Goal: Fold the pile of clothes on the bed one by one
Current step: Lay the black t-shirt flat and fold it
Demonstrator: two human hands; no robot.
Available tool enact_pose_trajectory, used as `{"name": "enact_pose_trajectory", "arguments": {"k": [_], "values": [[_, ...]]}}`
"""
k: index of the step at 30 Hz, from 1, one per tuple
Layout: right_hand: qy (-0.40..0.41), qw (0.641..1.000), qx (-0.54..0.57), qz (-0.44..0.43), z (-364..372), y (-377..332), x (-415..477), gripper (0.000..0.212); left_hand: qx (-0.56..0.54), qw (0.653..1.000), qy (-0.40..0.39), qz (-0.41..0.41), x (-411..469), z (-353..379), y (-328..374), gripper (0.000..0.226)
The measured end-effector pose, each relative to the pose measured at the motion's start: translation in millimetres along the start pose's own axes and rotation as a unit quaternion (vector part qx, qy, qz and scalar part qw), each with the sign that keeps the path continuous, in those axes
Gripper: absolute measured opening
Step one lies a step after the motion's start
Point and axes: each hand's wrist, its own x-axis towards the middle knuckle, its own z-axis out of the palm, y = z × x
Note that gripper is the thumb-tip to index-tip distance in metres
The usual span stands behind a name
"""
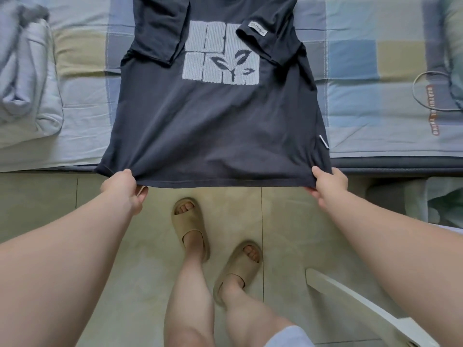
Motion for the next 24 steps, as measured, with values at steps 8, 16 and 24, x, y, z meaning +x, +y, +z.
{"name": "enact_pose_trajectory", "arguments": {"k": [8, 16, 24], "values": [[-0.013, 0.996, 0.092, 0.015, -35, -42, -71, 0.013, -0.043, 0.999, -0.001, -0.021, -76, -31, 41, 0.026], [-0.024, 0.992, 0.122, -0.009, -8, -159, -106, 0.01, -0.109, 0.994, -0.029, 0.004, -135, 16, 141, 0.027], [0.001, 0.991, 0.127, -0.052, 92, -308, -73, 0.007, -0.106, 0.987, -0.103, 0.066, -116, 124, 263, 0.03]]}}
